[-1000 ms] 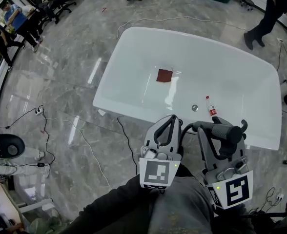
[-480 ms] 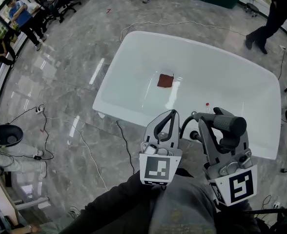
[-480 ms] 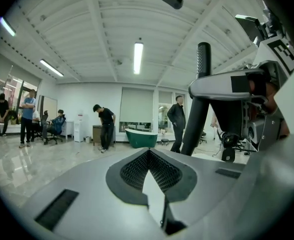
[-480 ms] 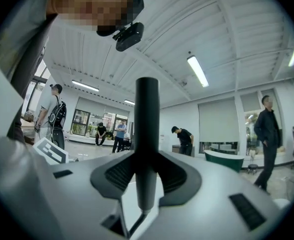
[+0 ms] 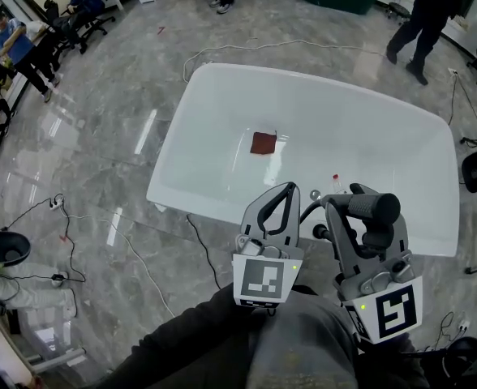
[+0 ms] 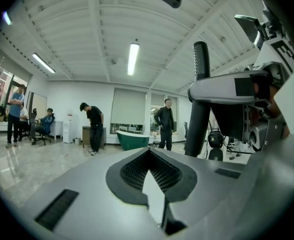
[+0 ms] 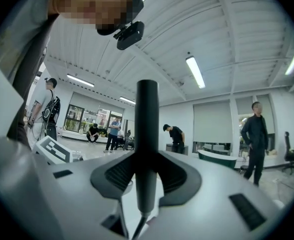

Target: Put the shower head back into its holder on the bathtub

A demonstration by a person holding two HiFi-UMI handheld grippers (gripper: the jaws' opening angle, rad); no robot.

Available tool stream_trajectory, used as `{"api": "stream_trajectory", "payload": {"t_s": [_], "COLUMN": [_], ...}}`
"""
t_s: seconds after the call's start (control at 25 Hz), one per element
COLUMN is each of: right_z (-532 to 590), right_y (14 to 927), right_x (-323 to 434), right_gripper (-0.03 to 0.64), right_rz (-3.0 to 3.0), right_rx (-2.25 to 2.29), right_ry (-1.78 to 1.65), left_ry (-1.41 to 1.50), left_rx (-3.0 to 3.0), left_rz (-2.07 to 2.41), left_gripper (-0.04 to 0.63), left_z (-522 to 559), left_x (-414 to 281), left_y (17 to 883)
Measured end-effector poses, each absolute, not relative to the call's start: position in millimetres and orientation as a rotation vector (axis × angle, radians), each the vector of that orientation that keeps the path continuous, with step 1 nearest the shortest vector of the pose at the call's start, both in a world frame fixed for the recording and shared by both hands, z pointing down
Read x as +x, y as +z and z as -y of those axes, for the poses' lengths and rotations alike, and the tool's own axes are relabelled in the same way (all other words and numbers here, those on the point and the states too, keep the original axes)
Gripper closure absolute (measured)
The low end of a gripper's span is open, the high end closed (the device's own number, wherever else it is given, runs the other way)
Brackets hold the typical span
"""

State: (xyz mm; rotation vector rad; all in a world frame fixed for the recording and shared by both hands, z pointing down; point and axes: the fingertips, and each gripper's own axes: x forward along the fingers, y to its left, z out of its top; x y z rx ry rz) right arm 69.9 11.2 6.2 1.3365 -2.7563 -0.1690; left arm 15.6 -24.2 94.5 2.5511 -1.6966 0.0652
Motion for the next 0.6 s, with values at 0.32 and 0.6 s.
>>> {"api": "stream_trajectory", "payload": {"t_s": [0.32, 0.6], "right_z": [1, 0], "right_y": [26, 40], "right_x": [74, 73], "right_gripper": [0.474, 0.474], "right_rz": [2.702, 2.677], "right_rx": [1.403, 1.435], "right_ry": [-0.079, -0.040], "left_ry": [0.115, 0.138], "left_rx": [2.530, 2.526], "left_rz": [1.647, 1.619], "left_gripper": [0.592, 0.592], "left_z": [30, 26], "left_x": [9, 4], "left_y": [114, 125]}}
